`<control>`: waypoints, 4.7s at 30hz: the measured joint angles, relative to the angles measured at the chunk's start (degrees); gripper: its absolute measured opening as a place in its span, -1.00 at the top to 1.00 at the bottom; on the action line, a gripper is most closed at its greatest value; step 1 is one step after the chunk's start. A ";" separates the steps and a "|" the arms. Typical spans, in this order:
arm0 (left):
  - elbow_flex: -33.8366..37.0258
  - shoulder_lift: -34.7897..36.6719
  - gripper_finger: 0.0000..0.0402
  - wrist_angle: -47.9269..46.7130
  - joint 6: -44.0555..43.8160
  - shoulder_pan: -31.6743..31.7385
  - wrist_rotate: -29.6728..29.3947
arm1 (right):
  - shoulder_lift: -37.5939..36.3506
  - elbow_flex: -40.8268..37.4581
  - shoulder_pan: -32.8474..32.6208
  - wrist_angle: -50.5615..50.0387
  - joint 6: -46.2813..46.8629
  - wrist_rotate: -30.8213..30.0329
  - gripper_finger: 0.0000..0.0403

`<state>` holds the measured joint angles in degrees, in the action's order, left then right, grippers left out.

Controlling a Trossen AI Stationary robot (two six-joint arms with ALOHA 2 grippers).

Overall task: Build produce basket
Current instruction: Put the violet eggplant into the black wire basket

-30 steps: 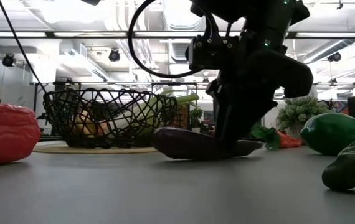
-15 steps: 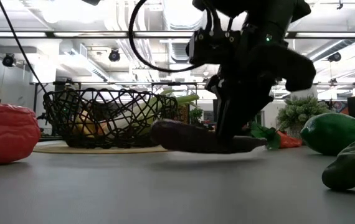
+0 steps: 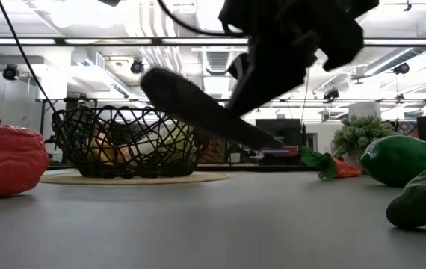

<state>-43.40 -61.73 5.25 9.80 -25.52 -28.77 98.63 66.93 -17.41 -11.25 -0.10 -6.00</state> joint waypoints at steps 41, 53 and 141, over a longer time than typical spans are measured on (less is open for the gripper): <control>2.71 -4.30 -0.21 18.34 -3.41 0.49 7.34 | -0.30 -21.14 0.47 80.53 -8.96 -8.16 0.82; 2.62 -11.74 -0.30 28.91 -2.20 2.34 7.28 | -0.30 -21.20 0.57 79.65 -8.90 -9.09 0.82; 24.28 3.69 0.47 14.72 -38.51 26.30 -46.82 | -16.78 -21.63 0.83 37.67 11.03 -22.69 -0.12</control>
<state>-19.12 -58.04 19.97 -28.71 0.78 -75.59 81.84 45.30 -16.58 26.42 10.94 -28.69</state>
